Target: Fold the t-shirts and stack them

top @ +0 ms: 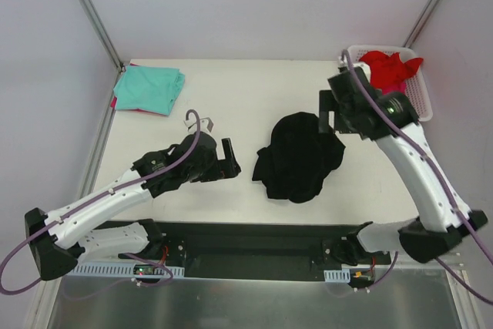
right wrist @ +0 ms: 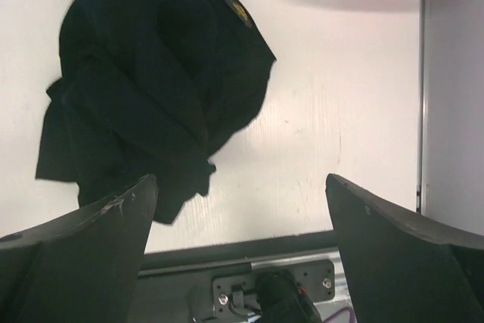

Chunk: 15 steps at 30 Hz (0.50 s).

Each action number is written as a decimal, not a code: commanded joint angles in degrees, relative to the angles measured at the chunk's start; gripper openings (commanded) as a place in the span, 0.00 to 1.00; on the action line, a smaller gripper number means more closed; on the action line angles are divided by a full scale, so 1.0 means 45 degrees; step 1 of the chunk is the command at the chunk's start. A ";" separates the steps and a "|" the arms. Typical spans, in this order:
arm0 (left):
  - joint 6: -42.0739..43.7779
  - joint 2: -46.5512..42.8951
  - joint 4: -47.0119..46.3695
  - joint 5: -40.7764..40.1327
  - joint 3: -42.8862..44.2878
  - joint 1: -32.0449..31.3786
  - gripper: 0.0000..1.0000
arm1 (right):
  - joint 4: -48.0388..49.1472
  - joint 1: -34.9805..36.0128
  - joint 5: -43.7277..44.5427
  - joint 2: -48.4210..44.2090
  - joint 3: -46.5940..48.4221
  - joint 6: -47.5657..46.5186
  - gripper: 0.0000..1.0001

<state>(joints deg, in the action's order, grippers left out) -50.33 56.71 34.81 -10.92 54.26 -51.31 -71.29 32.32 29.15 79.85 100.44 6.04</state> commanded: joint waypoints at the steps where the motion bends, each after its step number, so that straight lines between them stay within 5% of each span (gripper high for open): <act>1: -0.0164 0.0969 -0.0624 -0.0522 0.0247 -0.0725 0.97 | -0.1368 0.0143 0.0087 -0.2309 -0.1867 0.0492 0.97; 7: 0.0868 0.3485 -0.2050 -0.1069 0.0929 -0.1487 0.95 | -0.1014 0.0143 -0.0675 -0.5204 -0.3999 0.1254 0.99; 15: 0.0871 0.5464 -0.3827 -0.1167 0.1342 -0.1821 0.90 | -0.0820 0.0123 -0.1904 -0.7119 -0.5288 0.1411 0.88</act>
<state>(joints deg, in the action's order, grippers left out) -47.07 79.96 23.07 -14.13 58.78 -59.29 -74.89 32.77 24.56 50.94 78.50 11.33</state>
